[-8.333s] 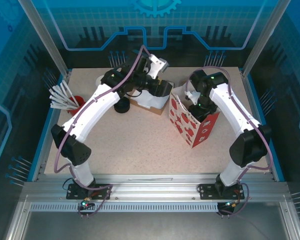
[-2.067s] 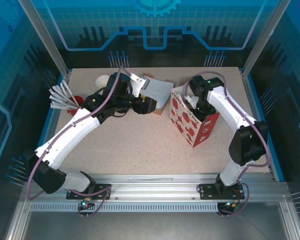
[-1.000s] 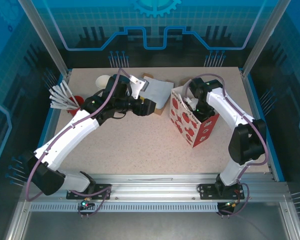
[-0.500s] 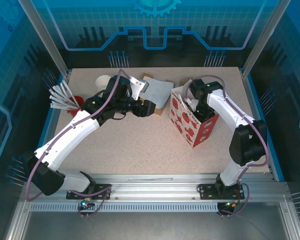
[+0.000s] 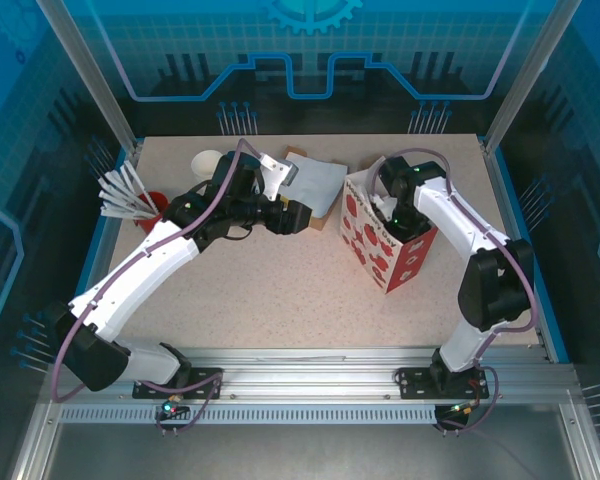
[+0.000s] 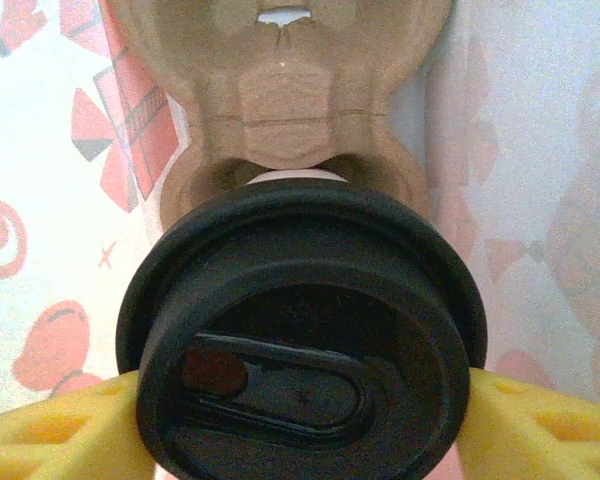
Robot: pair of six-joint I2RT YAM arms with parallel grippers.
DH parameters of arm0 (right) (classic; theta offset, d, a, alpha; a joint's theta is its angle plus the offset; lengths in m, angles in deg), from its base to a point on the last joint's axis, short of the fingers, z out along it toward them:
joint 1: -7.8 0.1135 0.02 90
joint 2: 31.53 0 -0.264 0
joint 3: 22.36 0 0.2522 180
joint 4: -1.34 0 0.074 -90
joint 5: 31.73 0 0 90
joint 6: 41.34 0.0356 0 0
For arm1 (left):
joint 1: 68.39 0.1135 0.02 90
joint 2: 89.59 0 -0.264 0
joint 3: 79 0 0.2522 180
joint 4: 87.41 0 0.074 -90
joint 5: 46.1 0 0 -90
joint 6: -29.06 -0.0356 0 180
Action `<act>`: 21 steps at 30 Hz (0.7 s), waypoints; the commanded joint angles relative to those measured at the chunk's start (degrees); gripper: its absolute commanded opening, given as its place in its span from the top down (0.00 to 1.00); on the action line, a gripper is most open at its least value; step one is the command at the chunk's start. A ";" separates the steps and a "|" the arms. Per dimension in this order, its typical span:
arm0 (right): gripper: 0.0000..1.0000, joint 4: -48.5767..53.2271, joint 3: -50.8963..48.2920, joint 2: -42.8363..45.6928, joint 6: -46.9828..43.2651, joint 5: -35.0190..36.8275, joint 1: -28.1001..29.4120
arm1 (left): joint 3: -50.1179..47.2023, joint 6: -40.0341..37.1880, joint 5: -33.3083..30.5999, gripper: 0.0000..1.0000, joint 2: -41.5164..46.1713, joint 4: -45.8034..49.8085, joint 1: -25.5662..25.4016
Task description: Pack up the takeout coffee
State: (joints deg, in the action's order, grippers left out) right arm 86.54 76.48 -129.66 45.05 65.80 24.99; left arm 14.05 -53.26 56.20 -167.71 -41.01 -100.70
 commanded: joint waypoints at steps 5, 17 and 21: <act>0.14 1.84 3.45 0.32 0.15 1.61 0.01 | -0.89 1.12 1.12 0.30 1.75 -0.65 -0.20; 0.14 4.34 10.86 3.59 -0.16 0.12 0.12 | -0.73 1.27 1.08 0.30 1.58 -0.79 -0.19; 0.13 5.27 14.44 4.30 -0.52 -0.05 0.04 | -0.64 1.32 1.09 0.30 1.57 -0.74 -0.20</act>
State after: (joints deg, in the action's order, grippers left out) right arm 89.25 88.04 -127.49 45.00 66.80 25.03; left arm 14.05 -53.26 56.20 -167.52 -41.01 -100.81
